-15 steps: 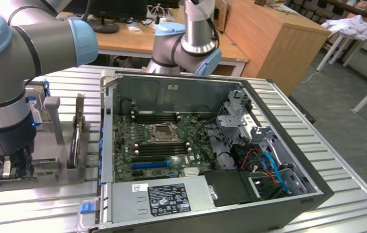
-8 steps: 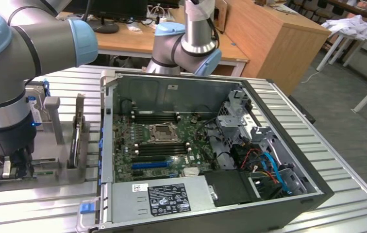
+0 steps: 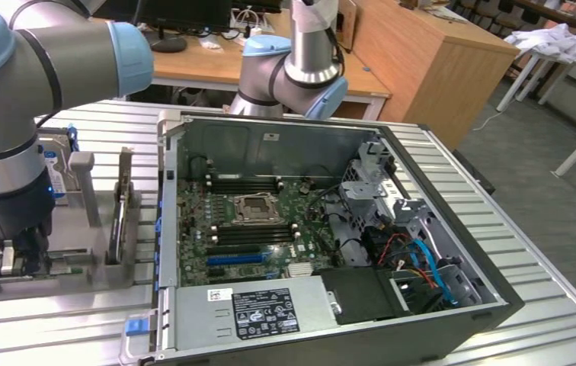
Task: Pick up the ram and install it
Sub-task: 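Pick up the ram and move it above insertion slot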
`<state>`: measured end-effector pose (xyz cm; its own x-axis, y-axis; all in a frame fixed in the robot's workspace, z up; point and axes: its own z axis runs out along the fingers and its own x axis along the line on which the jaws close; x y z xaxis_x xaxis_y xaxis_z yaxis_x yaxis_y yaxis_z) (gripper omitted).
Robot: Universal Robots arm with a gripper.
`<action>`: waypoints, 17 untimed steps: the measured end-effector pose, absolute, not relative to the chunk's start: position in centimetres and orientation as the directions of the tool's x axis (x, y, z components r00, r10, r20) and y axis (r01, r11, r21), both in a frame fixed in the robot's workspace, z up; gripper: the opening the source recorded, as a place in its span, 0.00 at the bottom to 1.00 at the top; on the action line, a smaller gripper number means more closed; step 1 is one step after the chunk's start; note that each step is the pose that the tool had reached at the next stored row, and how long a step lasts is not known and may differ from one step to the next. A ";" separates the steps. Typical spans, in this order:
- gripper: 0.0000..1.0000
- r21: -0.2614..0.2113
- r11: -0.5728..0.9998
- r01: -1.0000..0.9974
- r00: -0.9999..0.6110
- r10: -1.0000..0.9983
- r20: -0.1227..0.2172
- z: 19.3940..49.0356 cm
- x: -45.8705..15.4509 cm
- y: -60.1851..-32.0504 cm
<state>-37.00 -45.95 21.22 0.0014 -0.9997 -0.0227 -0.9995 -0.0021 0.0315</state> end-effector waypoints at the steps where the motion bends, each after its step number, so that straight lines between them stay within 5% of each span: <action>1: 0.12 0.031 -0.002 -1.000 0.001 -1.000 -0.023 21.3 -37.0 -45.9; 17: 0.12 0.031 -0.002 -1.000 0.001 -1.000 -0.023 24.8 -37.0 -45.9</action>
<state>-37.00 -45.95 24.81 0.0014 -0.9997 -0.0227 -0.9995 -0.0021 0.0313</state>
